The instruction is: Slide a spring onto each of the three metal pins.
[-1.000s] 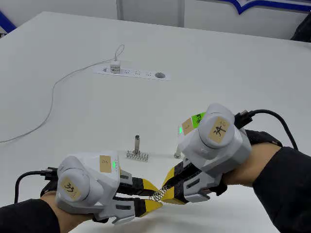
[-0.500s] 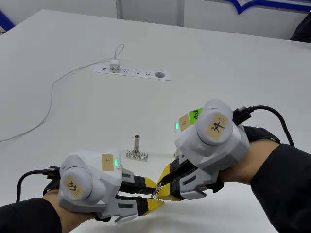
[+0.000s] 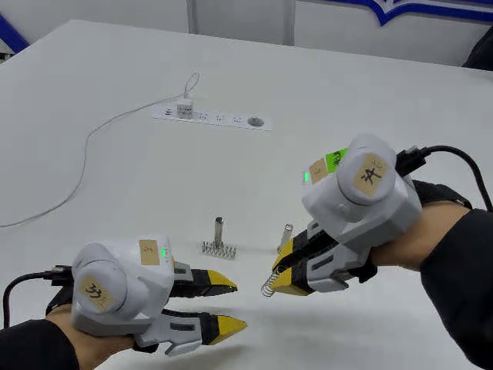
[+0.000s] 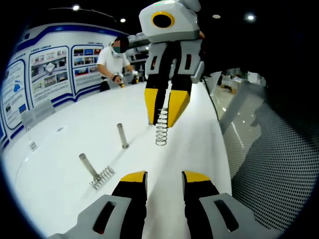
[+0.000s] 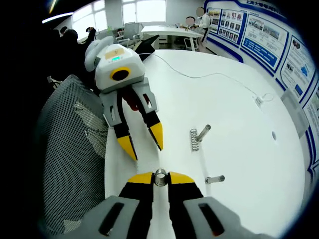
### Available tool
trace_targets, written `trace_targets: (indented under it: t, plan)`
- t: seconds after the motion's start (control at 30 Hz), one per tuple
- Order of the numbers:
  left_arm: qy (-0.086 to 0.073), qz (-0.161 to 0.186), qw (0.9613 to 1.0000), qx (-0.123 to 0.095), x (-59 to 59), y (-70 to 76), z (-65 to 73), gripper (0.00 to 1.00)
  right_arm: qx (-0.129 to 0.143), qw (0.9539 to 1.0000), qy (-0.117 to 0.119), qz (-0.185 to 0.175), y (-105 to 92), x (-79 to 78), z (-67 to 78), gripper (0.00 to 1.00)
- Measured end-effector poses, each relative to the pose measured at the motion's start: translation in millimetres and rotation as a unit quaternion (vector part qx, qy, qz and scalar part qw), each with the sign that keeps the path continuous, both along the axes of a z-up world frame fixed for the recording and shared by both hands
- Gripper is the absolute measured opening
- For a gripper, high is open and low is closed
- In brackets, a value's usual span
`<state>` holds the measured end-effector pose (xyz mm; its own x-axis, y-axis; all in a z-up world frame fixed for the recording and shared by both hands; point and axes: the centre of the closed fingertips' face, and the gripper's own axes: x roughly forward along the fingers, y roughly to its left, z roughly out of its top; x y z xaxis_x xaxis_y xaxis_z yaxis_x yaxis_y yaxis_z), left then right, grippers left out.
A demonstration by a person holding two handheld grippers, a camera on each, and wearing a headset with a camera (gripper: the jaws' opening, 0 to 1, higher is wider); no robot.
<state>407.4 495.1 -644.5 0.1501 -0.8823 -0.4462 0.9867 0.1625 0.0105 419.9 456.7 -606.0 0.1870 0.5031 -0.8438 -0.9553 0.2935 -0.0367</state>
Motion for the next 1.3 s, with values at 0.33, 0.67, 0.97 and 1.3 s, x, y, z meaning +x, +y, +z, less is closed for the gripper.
trace_targets:
  t: [0.33, 0.67, 0.97, 1.3]
  plan:
    - [0.003, 0.045, 0.999, -0.001, 15.5, 22.8, 1.4, 0.34, -0.027, 0.9987, -0.029, -0.031, -29.9, 39.1, 16.0, 0.12]
    - [0.006, 0.069, 0.9976, -0.007, 17.9, 33.9, 1.0, 0.36, -0.049, 0.9969, -0.04, -0.048, -37.6, 73.7, 17.4, 0.12]
    - [0.008, 0.076, 0.997, -0.01, 18.6, 38.5, 1.5, 0.36, -0.069, 0.9963, -0.025, -0.045, -37.7, 83.6, 8.0, 0.12]
    - [0.011, 0.078, 0.9968, -0.01, 18.2, 40.1, -0.9, 0.36, -0.085, 0.9957, -0.006, -0.037, -36.4, 86.5, -7.7, 0.12]
